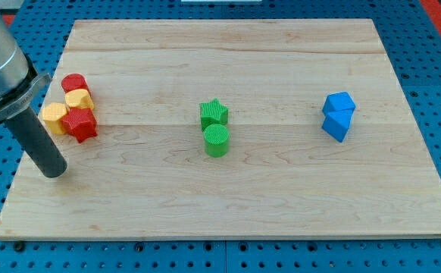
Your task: Nudge the yellow hexagon right a bit
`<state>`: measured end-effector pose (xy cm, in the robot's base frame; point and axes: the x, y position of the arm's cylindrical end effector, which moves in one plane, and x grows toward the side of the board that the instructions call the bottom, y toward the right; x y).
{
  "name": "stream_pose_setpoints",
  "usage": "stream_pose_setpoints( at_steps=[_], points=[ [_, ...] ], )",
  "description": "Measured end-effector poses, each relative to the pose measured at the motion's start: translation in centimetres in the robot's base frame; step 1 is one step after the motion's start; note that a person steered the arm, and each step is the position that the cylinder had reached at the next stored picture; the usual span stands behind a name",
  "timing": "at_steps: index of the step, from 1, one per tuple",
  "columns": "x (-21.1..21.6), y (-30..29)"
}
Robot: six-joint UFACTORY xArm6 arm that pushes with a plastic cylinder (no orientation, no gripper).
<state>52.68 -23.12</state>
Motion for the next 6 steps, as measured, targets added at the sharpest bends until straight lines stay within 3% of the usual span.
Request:
stream_pose_setpoints(
  at_steps=[2, 5, 6],
  points=[
    [0.5, 3.1],
    [0.5, 17.9],
    [0.4, 19.8]
  ],
)
